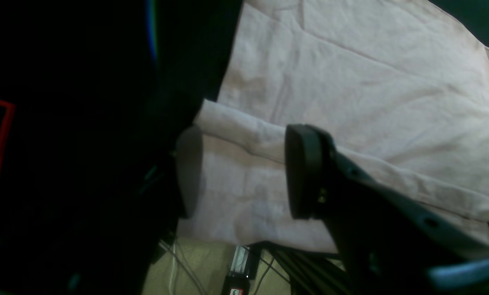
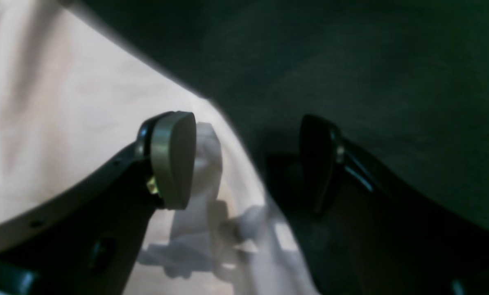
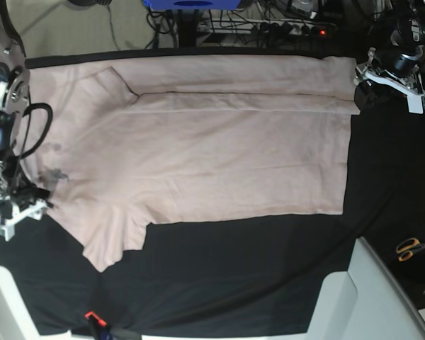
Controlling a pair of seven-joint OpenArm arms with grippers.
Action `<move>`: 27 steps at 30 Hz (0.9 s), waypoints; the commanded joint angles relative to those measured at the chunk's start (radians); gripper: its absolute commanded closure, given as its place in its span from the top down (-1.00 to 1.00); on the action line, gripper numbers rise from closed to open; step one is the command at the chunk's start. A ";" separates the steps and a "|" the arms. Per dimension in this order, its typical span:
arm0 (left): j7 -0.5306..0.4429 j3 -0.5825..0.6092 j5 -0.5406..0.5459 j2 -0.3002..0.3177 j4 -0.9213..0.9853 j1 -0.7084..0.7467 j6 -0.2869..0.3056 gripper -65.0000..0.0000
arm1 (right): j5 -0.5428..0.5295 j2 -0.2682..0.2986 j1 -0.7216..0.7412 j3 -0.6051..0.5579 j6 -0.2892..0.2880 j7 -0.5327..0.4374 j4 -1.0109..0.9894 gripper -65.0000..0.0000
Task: Fold the T-shirt properly
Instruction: 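Move the right gripper to the shirt's sleeve and hem corner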
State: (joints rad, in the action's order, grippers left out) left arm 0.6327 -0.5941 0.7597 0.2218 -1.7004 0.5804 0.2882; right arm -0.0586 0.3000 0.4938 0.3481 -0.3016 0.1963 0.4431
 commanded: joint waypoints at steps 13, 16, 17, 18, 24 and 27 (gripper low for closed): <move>-0.020 -0.008 0.013 0.011 -0.013 0.011 0.004 -0.04 | -0.010 0.000 0.024 -0.117 0.003 -0.027 -0.025 0.16; -0.020 -0.008 0.013 0.011 -0.011 0.013 0.004 -0.04 | -0.010 0.000 0.033 -0.117 0.003 -0.027 -0.025 0.15; -0.020 -0.008 0.013 0.011 -0.011 0.013 0.004 -0.04 | -0.010 0.000 0.033 -0.117 0.003 -0.027 -0.025 0.07; -0.020 -0.008 0.013 0.011 -0.011 0.013 0.004 -0.04 | -0.010 0.000 0.033 -0.117 0.003 -0.027 -0.025 -0.08; -0.018 -0.008 0.013 0.009 -0.011 0.008 0.004 -0.04 | -0.010 0.001 0.033 -0.113 0.003 -0.027 -0.022 -0.99; -0.018 -0.008 0.013 0.009 -0.011 0.005 0.004 -0.04 | -0.010 0.003 0.026 -0.111 0.003 -0.022 0.004 -1.00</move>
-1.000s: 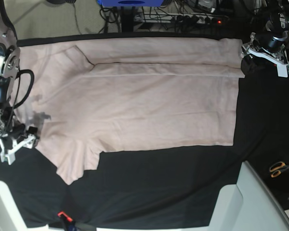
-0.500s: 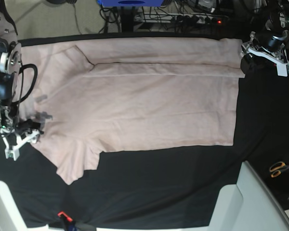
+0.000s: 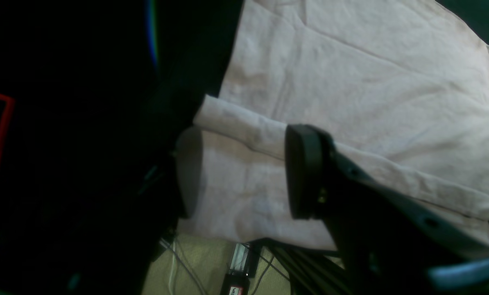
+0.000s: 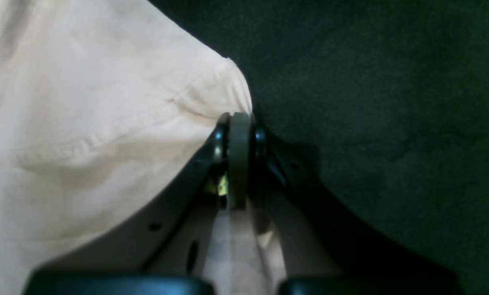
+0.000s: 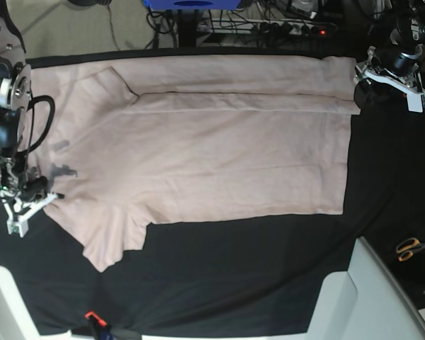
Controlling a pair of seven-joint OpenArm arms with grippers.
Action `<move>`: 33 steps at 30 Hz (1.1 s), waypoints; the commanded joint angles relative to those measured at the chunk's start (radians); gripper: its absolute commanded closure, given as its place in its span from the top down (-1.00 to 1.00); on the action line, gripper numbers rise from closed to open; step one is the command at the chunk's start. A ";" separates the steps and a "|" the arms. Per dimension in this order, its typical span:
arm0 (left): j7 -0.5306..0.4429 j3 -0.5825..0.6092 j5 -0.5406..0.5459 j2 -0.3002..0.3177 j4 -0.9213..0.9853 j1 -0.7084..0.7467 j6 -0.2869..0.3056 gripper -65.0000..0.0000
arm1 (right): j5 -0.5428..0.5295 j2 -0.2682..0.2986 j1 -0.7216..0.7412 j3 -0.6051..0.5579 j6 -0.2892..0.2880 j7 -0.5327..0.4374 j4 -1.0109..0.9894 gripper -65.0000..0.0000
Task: Fold the T-shirt properly
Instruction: 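Move the right gripper to the shirt's sleeve and hem corner, then pinch the shirt fabric at the sleeve with the right gripper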
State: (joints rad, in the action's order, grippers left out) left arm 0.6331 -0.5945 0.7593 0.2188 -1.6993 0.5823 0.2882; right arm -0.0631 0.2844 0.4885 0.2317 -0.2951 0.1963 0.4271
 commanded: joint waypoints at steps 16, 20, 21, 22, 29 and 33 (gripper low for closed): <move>-0.020 -0.006 0.013 0.012 -0.012 0.001 0.004 -0.04 | -0.008 -0.047 -0.182 0.010 -0.003 0.323 0.556 -1.00; -0.020 -0.006 0.013 0.012 -0.012 0.001 0.004 -0.04 | -0.008 -0.075 -0.247 0.010 0.000 0.404 0.668 -1.00; -0.020 -0.006 0.013 0.012 -0.012 0.001 0.004 -0.04 | -0.008 -0.084 -0.267 0.010 0.000 0.420 0.706 -1.00; -0.020 -0.006 0.013 0.012 -0.012 0.001 0.004 -0.04 | -0.008 -0.093 -0.288 0.010 0.000 0.443 0.741 -1.00; -0.020 -0.006 0.013 0.012 -0.012 0.000 0.004 -0.04 | -0.008 -0.155 -0.393 0.062 0.000 0.518 0.875 -1.00; -0.020 -0.006 0.013 0.012 0.000 0.000 0.004 -0.04 | -0.008 -0.167 -0.425 0.084 0.000 0.513 0.884 -1.00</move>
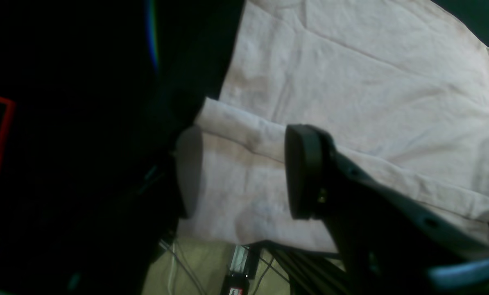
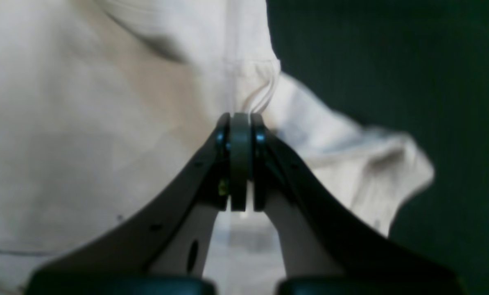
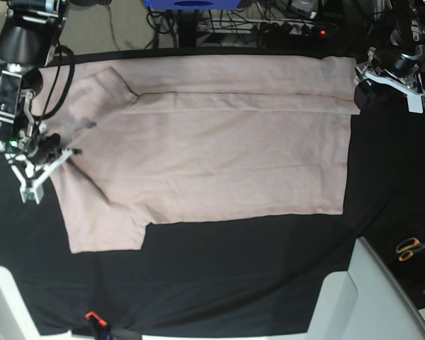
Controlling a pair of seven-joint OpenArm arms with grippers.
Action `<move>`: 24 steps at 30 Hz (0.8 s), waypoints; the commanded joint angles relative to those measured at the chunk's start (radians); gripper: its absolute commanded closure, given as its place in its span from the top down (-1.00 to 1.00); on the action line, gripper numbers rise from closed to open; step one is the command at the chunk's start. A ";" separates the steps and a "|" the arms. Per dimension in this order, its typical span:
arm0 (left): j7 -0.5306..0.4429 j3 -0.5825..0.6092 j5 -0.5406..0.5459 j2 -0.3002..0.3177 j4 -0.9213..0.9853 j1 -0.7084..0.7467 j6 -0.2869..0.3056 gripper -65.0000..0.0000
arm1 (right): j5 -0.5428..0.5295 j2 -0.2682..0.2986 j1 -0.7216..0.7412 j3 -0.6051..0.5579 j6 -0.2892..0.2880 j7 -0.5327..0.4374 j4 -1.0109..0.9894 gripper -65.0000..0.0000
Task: Fold the T-shirt properly
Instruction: 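Pinch the shirt fabric at the sleeve with the right gripper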
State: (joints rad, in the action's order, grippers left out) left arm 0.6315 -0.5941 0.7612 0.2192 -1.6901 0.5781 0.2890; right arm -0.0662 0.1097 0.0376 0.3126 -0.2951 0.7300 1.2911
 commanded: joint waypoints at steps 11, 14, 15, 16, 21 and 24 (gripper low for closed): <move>-0.015 -0.007 0.011 0.013 0.041 -0.022 0.003 -0.04 | -0.004 0.014 0.049 0.021 0.001 -0.019 0.095 0.17; -0.019 -0.008 0.011 0.013 0.041 -0.022 0.003 -0.04 | -0.002 0.020 0.104 0.041 0.000 -0.017 0.038 0.19; -0.019 -0.008 0.011 0.013 0.041 -0.022 0.003 -0.04 | -0.002 0.035 0.127 0.041 -0.002 -0.017 0.005 0.17; -0.019 -0.008 0.011 0.013 0.041 -0.022 0.003 -0.04 | -0.004 0.041 0.146 0.038 -0.002 -0.017 -0.031 0.15; -0.017 -0.008 0.011 0.013 0.041 -0.022 0.003 -0.04 | -0.004 0.048 0.219 0.044 -0.002 -0.020 -0.181 0.15; -0.017 -0.008 0.011 0.015 0.041 -0.020 0.003 -0.04 | -0.004 0.048 0.227 0.044 -0.002 -0.022 -0.219 0.15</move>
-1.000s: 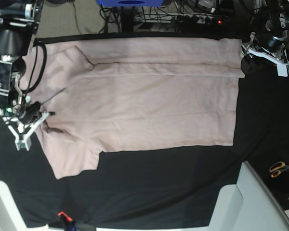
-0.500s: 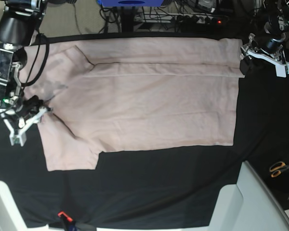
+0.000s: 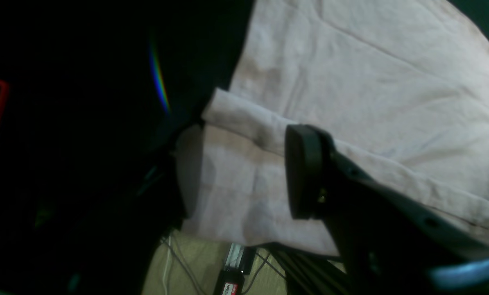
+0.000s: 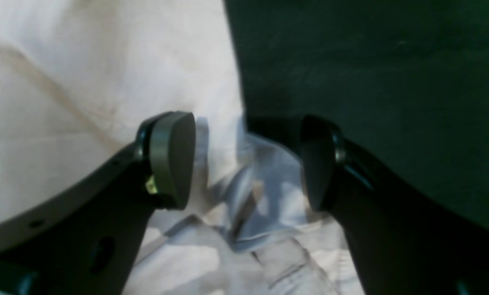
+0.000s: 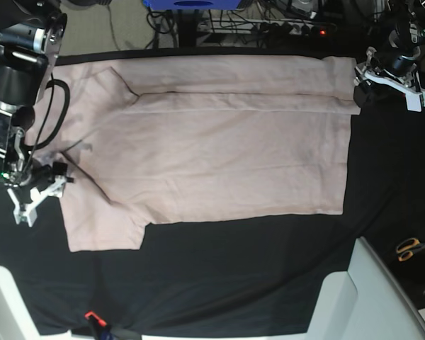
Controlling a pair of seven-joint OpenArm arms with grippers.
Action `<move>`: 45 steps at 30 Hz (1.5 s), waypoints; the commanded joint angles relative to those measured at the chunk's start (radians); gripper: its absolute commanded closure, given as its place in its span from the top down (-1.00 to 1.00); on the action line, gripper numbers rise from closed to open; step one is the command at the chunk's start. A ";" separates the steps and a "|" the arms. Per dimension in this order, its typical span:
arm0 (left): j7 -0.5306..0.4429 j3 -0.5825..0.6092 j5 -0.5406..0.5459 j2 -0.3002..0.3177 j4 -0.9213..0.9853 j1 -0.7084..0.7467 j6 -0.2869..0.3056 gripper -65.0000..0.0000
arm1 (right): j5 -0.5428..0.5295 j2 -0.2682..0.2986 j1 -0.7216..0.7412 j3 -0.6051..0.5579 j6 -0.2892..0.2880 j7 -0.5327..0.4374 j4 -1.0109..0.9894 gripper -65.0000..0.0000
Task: Fold the T-shirt properly
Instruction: 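Pinch the shirt fabric at the sleeve with the right gripper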
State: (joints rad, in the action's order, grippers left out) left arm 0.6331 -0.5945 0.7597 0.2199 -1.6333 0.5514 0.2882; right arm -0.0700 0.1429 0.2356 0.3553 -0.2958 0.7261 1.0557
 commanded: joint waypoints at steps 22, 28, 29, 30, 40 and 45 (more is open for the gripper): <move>-0.020 -0.008 0.013 0.016 -0.015 0.005 0.004 -0.04 | -0.001 -0.019 0.029 0.004 -0.001 -0.020 -0.041 0.12; -0.020 -0.008 0.013 0.016 -0.014 0.005 0.004 -0.04 | -0.001 -0.019 0.026 0.004 -0.001 -0.021 -0.044 -0.21; -0.020 -0.008 0.013 0.016 -0.014 0.005 0.004 -0.04 | -0.001 -0.019 0.026 0.004 -0.001 -0.021 -0.044 -0.31; -0.020 -0.008 0.013 0.016 -0.014 0.005 0.004 -0.04 | -0.001 -0.019 0.026 0.004 -0.001 -0.021 -0.044 -0.39; -0.020 -0.008 0.013 0.016 -0.014 0.005 0.004 -0.04 | -0.001 -0.012 0.032 0.004 -0.001 -0.021 -0.041 -0.26; -0.020 -0.008 0.013 0.016 -0.014 0.005 0.004 -0.04 | 0.000 -0.012 0.034 0.003 -0.001 -0.021 -0.039 -0.27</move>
State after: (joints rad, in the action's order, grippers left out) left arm 0.6327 -0.5945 0.7597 0.2218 -1.6333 0.5514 0.2882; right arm -0.0692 0.1177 0.2405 0.3561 -0.2951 0.7189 0.9974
